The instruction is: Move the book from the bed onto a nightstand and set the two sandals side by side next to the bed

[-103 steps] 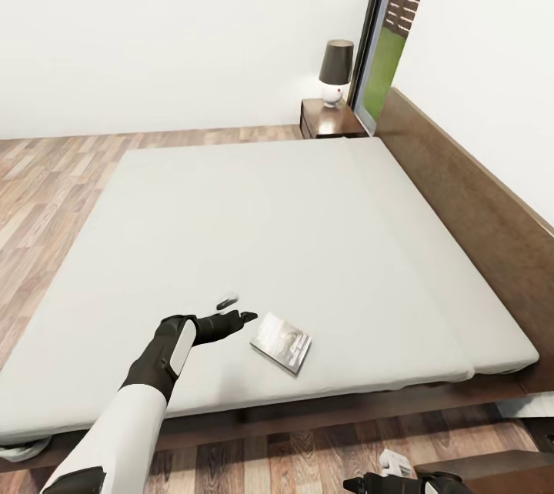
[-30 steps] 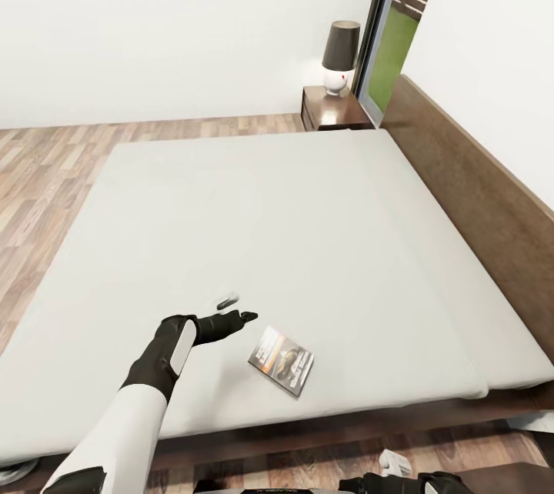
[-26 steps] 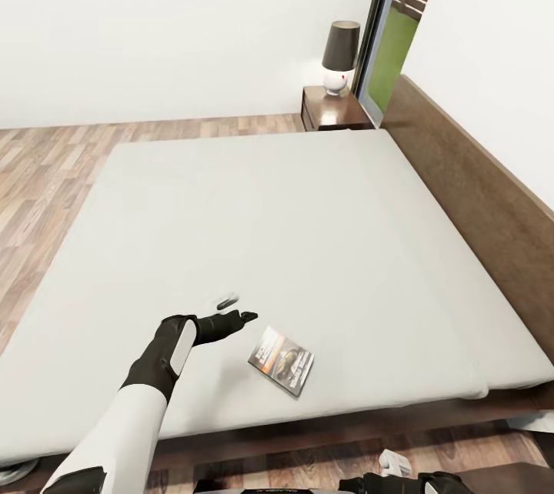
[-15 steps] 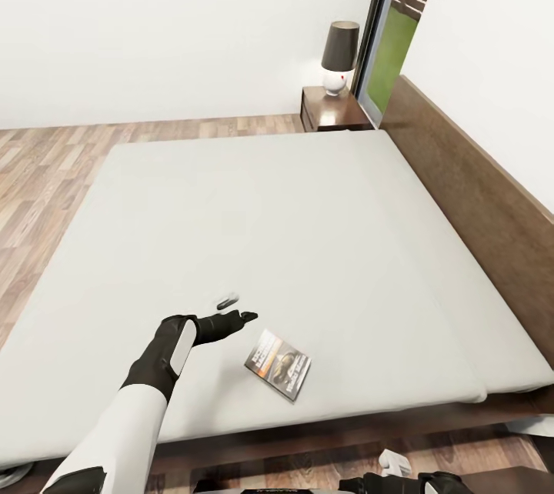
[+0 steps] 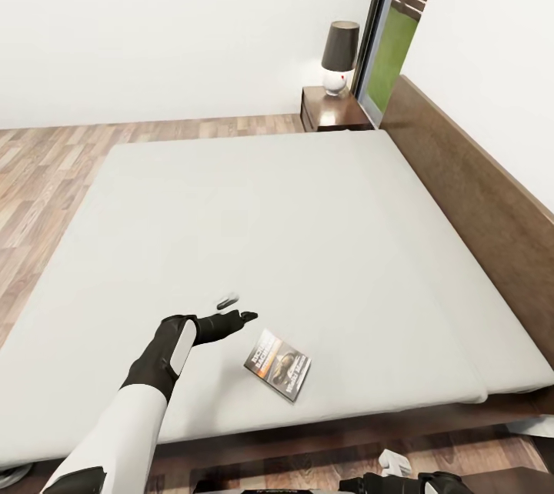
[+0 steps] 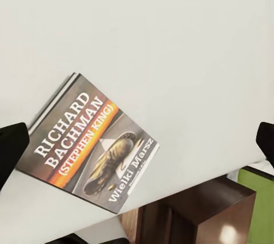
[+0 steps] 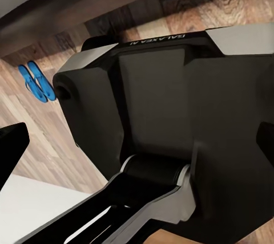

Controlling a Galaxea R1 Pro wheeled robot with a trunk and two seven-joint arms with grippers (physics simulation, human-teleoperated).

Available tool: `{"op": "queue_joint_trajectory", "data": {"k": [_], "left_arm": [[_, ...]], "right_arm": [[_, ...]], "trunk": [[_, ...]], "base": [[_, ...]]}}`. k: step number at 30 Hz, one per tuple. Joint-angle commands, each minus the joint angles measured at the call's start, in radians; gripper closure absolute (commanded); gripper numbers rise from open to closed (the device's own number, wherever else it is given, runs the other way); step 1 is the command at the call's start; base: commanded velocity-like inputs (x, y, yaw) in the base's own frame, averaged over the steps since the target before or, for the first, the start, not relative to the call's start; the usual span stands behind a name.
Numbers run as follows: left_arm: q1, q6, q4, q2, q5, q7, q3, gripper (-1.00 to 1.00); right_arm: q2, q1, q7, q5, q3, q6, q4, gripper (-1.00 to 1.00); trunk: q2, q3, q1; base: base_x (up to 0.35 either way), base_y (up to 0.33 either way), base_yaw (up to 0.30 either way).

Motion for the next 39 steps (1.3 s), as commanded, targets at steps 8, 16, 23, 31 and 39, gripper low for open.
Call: {"op": "queue_joint_trajectory", "data": {"k": [8, 16, 23, 31, 39], "left_arm": [[-0.001, 0.008, -0.001, -0.001, 0.003, -0.002, 0.006, -1.0], [-0.001, 0.008, -0.001, -0.001, 0.003, -0.002, 0.006, -1.0], [-0.001, 0.008, 0.0, -0.001, 0.003, -0.002, 0.006, -1.0], [-0.001, 0.008, 0.0, -0.001, 0.003, -0.002, 0.006, -1.0], [-0.001, 0.009, -0.001, -0.001, 0.003, -0.002, 0.006, -1.0]], "right_arm": [[-0.001, 0.0, 0.001, -0.01, 0.007, 0.006, -0.002, -1.0], [-0.001, 0.0, 0.0, -0.01, 0.007, 0.006, -0.002, -1.0], [-0.001, 0.0, 0.0, -0.01, 0.007, 0.007, -0.001, -1.0], [-0.001, 0.0, 0.001, -0.01, 0.007, 0.006, -0.002, -1.0], [-0.001, 0.0, 0.0, -0.01, 0.007, 0.005, -0.002, -1.0]], "trunk": [[-0.058, -0.026, 0.031], [-0.114, -0.051, 0.062], [-0.114, -0.051, 0.062], [-0.149, -0.067, 0.081], [-0.205, -0.092, 0.112]], "base": [[0.0, 0.0, 0.0], [0.0, 0.0, 0.0], [0.0, 0.0, 0.0], [0.0, 0.0, 0.0], [0.0, 0.0, 0.0]]}}
